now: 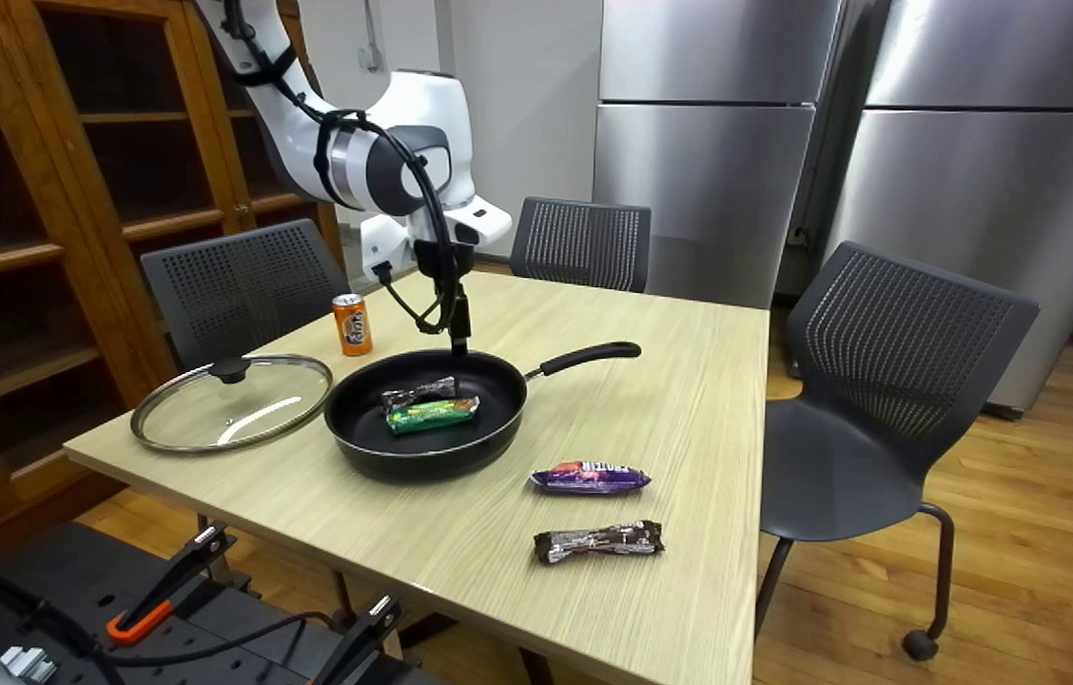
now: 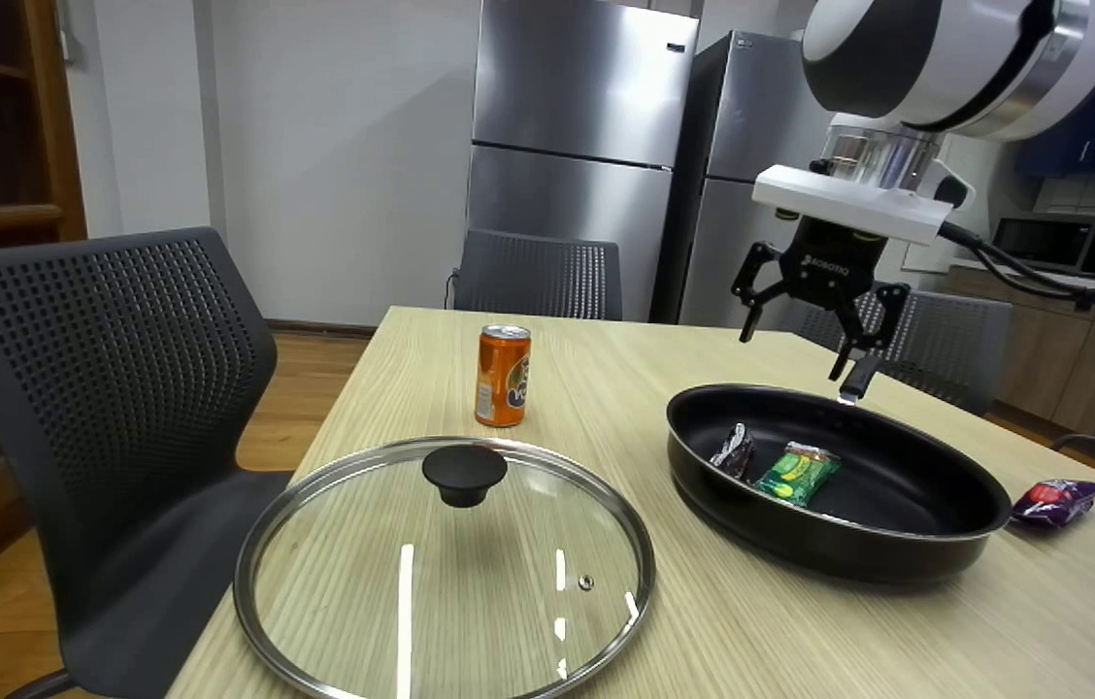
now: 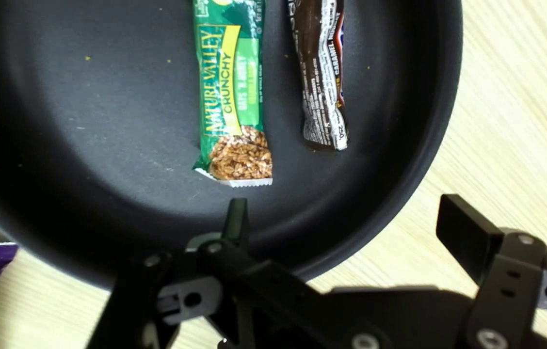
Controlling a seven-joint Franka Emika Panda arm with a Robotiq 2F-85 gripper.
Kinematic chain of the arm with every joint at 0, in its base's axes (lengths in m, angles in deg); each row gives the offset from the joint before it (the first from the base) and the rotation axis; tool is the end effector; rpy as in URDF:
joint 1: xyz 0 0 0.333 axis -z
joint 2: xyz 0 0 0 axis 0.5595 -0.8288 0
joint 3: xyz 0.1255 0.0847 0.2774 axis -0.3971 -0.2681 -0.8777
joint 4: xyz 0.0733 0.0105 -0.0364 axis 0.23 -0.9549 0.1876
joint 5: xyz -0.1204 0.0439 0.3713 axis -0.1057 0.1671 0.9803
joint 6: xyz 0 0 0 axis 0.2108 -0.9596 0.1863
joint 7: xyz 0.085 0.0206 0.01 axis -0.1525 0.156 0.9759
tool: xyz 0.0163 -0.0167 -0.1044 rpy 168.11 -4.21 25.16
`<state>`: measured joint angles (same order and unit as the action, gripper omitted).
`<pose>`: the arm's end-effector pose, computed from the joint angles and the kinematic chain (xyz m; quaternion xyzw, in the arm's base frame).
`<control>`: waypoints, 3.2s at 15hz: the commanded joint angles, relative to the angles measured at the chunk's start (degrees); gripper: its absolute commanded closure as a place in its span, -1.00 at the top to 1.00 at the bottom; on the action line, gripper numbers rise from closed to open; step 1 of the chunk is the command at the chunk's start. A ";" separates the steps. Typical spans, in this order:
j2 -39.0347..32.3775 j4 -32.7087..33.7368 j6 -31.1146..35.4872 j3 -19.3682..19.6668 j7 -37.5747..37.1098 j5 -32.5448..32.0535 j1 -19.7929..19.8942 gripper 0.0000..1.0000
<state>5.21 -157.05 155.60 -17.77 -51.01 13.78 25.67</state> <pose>0.5655 0.0206 0.2057 -0.9139 0.3980 -0.0579 0.0546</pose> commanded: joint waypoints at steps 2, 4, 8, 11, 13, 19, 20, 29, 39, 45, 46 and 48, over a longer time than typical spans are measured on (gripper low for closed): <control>5.56 -4.90 0.07 0.89 2.80 -1.50 1.57 1.00; 6.68 -5.69 0.00 1.00 5.09 -0.97 3.07 1.00; 8.45 -6.51 -0.58 1.14 9.32 0.20 6.58 1.00; 8.93 -6.58 -0.72 1.63 11.40 0.54 8.55 1.00; 9.15 -6.77 -0.76 2.02 12.64 0.92 9.87 1.00; 9.28 -7.54 -0.78 2.72 14.76 2.70 13.12 1.00; 9.24 -7.73 -0.75 2.81 14.94 2.91 13.49 1.00; 8.18 -10.69 -0.47 3.22 17.74 6.38 17.05 1.00; 3.15 -9.10 -1.86 4.04 18.16 6.58 18.83 1.00; -0.61 -7.53 -2.90 6.00 16.75 4.90 18.16 1.00; -1.21 -7.27 -3.14 6.34 16.59 4.65 18.08 1.00; -2.03 -6.81 -3.68 6.83 16.45 4.43 18.03 1.00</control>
<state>4.34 -165.73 154.59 -11.92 -34.62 19.28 43.79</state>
